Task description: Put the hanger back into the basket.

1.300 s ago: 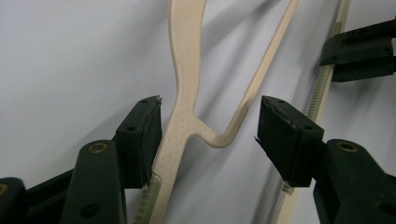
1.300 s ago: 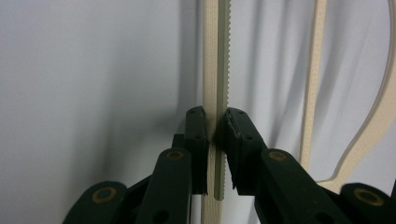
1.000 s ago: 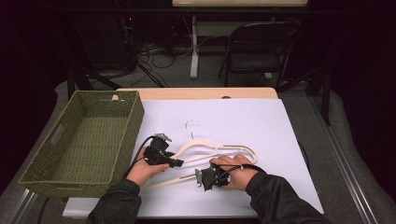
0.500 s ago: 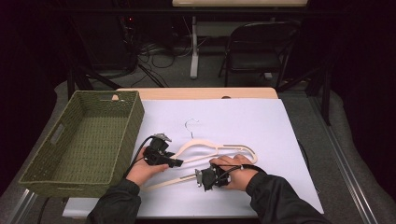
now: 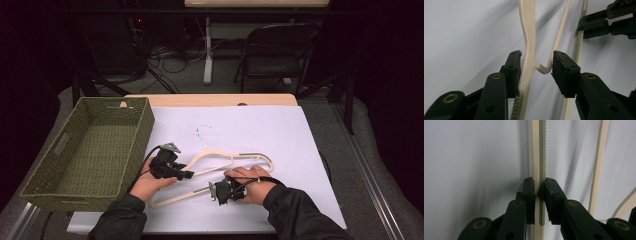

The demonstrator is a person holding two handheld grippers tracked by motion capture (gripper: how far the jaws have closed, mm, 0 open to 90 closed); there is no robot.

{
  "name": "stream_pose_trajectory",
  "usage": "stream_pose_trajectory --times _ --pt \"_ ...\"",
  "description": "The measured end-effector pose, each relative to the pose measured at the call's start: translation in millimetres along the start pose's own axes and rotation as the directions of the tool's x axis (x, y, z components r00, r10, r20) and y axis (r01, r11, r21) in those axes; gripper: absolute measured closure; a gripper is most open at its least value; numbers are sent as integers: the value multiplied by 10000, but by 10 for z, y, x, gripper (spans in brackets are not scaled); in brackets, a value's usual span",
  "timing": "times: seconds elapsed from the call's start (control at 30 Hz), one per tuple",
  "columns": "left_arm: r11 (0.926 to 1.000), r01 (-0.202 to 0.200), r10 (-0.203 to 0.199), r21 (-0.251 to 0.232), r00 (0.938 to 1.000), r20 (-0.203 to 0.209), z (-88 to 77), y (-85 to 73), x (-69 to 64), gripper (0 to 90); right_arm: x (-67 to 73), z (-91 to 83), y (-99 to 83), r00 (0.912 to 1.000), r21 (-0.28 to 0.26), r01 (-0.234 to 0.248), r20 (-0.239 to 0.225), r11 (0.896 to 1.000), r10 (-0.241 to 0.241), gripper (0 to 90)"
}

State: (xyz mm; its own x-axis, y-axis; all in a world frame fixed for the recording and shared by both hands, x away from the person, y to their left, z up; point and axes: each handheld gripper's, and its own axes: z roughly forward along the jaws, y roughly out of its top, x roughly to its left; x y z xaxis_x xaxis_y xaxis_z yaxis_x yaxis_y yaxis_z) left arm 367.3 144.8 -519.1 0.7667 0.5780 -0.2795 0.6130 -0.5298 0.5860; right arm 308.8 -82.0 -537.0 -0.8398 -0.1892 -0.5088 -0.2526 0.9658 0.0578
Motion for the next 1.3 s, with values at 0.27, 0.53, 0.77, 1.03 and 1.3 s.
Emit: stream_pose_trajectory --times 0.27,0.53,0.77,1.03,1.3 --pt "9996 -268 268 69 9996 61 -17 6 -52 643 1 19 -19 9999 200 55 90 9998 -56 788" --pt "9991 -431 429 55 9986 301 -54 15 -87 697 -5 27 -21 9999 489 37 93 9988 -42 785" --pt "9982 -593 593 -4 9975 387 -107 13 -140 741 -16 51 -26 9999 307 88 87 9995 -90 783" --pt "9972 -736 745 -127 9930 922 -169 15 -192 817 -30 59 -39 9998 367 -119 164 9993 113 780" --pt "9964 -841 852 -139 9876 1315 -183 14 -204 843 -69 43 -79 9951 -275 -979 -152 9948 975 672"
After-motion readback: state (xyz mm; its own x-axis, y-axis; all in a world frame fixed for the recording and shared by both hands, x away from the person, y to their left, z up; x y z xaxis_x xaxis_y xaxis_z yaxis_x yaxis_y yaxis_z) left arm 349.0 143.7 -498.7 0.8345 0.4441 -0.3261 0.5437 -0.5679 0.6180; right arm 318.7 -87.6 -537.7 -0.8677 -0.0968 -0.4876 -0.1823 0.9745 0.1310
